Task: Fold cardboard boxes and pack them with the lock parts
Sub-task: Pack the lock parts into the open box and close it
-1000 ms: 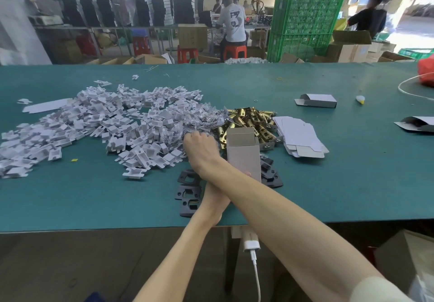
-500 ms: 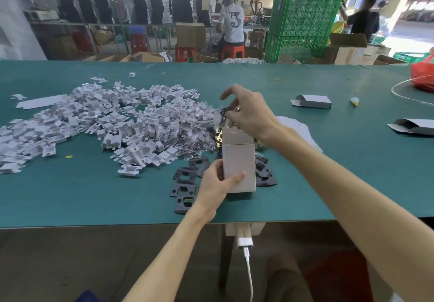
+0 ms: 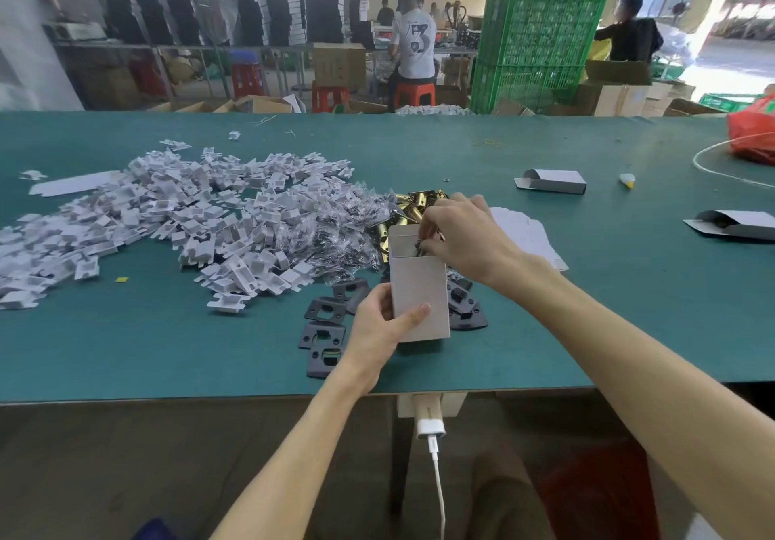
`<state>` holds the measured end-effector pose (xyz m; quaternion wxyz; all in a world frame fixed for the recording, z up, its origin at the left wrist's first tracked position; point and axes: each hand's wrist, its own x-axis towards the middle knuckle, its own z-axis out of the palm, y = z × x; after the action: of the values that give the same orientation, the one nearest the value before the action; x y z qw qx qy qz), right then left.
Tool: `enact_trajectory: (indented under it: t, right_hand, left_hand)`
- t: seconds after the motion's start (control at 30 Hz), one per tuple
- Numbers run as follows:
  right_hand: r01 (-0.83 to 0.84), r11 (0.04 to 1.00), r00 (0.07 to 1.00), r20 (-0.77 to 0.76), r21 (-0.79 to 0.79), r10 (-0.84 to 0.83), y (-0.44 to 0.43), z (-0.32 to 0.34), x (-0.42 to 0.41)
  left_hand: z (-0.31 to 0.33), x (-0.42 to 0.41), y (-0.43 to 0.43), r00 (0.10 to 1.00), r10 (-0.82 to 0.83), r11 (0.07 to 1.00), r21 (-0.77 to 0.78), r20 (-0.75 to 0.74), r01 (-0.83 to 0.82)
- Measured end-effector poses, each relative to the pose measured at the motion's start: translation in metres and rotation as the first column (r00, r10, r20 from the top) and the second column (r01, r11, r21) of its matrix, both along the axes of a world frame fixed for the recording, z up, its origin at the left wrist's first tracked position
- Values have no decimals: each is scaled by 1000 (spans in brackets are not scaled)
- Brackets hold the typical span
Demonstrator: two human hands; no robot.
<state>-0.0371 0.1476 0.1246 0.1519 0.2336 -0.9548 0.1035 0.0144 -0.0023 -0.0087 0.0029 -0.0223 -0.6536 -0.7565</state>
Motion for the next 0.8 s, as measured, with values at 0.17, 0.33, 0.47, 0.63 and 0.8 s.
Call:
enact_trajectory:
  t: [0.17, 0.33, 0.47, 0.63, 0.8]
  right_hand:
    - [48, 983, 998, 30, 178, -54, 7, 2, 1]
    - [5, 994, 999, -38, 112, 0, 4, 1, 4]
    - [-19, 982, 1000, -17, 187, 23, 0, -4, 6]
    - [-9, 963, 999, 48, 269, -4, -1, -8, 5]
    - [-24, 970, 999, 17, -244, 29, 10, -26, 5]
  left_hand:
    - [0, -1, 0, 1000, 4, 1000, -19, 8, -3]
    - [2, 0, 0, 1000, -2, 1000, -20, 4, 2]
    - [3, 0, 0, 1000, -3, 1000, -23, -2, 3]
    - [3, 1, -1, 1000, -2, 1000, 4, 5, 2]
    - [6, 3, -1, 1000, -5, 1000, -2, -12, 5]
